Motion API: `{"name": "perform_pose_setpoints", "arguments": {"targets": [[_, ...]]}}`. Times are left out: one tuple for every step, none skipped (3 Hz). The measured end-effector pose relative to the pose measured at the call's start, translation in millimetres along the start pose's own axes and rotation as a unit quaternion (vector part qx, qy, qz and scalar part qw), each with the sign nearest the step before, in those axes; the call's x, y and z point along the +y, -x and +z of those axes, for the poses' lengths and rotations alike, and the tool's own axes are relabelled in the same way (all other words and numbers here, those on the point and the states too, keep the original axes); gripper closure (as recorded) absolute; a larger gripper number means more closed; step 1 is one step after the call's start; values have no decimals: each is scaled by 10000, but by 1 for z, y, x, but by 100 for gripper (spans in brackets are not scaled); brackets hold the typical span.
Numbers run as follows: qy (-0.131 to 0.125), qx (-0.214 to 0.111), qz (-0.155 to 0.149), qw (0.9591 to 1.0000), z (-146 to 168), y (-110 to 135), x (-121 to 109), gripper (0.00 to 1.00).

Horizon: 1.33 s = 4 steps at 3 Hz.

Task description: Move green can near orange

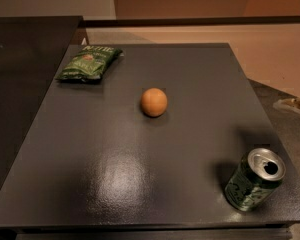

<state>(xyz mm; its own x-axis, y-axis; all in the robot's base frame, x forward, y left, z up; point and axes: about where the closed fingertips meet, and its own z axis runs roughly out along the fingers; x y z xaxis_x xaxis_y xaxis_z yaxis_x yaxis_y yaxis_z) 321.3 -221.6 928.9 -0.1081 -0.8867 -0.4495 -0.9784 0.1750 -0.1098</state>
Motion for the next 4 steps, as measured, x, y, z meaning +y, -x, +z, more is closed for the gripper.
{"name": "perform_pose_setpoints", "arguments": {"targets": [[155,-191,-62,9997,24,9,9,0],[257,-345,-64,9991,40,19,11,0],[346,-428,-97,9984,42,26,16,18],[412,-468,-123,9980,42,29,19,41]]}}
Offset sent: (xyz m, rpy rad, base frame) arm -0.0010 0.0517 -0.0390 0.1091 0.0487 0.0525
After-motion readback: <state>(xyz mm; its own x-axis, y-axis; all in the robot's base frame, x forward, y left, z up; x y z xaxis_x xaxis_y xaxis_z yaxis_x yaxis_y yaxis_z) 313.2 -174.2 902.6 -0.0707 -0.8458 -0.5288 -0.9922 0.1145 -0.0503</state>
